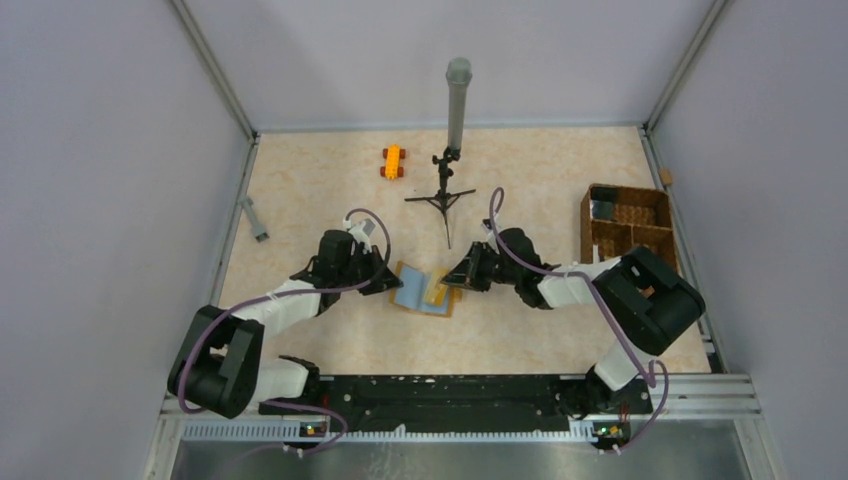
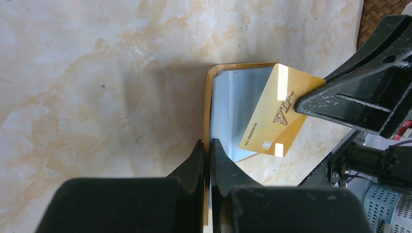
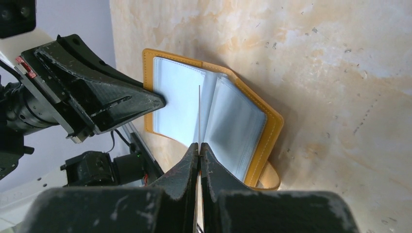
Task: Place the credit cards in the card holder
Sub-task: Insert the credit card into the card holder.
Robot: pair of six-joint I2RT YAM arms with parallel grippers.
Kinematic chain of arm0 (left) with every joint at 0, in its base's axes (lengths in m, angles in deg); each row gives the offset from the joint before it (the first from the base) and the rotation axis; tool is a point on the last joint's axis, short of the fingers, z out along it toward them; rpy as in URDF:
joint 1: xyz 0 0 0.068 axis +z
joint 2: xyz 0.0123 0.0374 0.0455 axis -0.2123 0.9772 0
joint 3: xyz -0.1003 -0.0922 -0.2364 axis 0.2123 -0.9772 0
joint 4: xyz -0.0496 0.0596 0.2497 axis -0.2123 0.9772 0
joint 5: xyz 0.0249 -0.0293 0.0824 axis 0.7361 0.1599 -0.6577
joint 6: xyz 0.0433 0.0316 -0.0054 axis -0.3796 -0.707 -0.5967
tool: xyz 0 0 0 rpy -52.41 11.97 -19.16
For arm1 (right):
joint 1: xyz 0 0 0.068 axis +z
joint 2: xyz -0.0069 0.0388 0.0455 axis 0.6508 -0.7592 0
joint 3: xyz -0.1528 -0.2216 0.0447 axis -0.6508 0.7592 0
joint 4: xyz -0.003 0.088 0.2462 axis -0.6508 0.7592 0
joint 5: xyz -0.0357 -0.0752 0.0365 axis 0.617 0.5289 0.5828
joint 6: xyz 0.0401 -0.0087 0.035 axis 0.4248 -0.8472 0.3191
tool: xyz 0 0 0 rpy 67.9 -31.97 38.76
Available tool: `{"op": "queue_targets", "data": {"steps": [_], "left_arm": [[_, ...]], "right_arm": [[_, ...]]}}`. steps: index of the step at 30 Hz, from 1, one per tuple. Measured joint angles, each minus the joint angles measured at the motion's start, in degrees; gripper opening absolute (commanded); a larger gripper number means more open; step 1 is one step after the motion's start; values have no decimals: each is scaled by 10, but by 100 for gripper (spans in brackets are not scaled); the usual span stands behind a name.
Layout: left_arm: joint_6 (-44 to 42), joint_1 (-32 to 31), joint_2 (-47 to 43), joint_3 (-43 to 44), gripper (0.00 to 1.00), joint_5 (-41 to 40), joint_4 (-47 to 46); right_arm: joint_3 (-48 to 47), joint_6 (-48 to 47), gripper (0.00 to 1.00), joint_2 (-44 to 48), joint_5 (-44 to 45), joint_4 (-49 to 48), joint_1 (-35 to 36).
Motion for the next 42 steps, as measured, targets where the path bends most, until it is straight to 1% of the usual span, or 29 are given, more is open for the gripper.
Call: {"op": "queue_targets", "data": {"steps": [13,23,42], "left_arm": [[0,0,3,-3,0,-13,-1],[0,1,9,-5,0,-17,-3],[0,2,9,-10,0,-19,-5]], "right_arm": [[-9,16,0,-38,-8,-31,0],[-16,26,0,-42,-10,-50,3],[-23,25,0,-62,3,-40,12]]}}
